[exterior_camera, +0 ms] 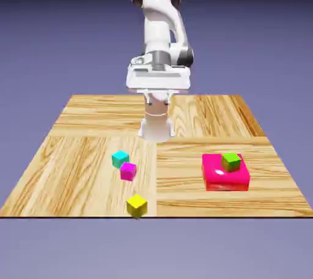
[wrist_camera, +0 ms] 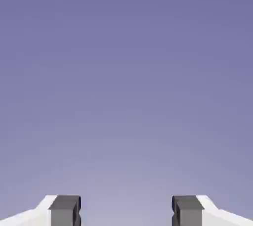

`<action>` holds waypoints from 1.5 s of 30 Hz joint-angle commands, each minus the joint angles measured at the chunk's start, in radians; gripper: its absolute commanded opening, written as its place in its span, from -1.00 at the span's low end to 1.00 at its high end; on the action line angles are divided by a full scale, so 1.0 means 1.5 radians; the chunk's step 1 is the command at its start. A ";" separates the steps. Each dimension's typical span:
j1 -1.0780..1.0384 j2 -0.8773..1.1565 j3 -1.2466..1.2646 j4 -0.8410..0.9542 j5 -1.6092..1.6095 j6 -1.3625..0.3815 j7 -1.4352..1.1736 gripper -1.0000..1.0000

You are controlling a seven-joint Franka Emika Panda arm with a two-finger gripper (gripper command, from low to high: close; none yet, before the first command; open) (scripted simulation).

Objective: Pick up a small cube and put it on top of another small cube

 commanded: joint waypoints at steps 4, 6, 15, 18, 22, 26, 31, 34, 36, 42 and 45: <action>-0.055 0.097 0.038 0.050 -0.048 -0.033 0.111 0.00; -0.082 0.145 0.057 0.075 -0.072 -0.050 0.166 0.00; -0.206 0.362 0.142 0.187 -0.179 -0.125 0.415 0.00; -0.247 0.435 0.171 0.224 -0.215 -0.150 0.499 0.00; -0.302 0.532 0.209 0.274 -0.263 -0.183 0.609 0.00; -0.339 0.597 0.234 0.307 -0.295 -0.206 0.684 0.00; -0.268 0.717 0.141 0.352 -0.382 -0.127 0.753 0.00; -0.267 0.719 0.140 0.352 -0.383 -0.127 0.753 -1.00; -0.295 0.670 0.178 0.334 -0.348 -0.158 0.726 -1.00; -0.306 0.534 0.306 0.291 -0.236 -0.249 0.767 -1.00; -0.272 0.471 0.378 0.274 -0.175 -0.293 0.852 -1.00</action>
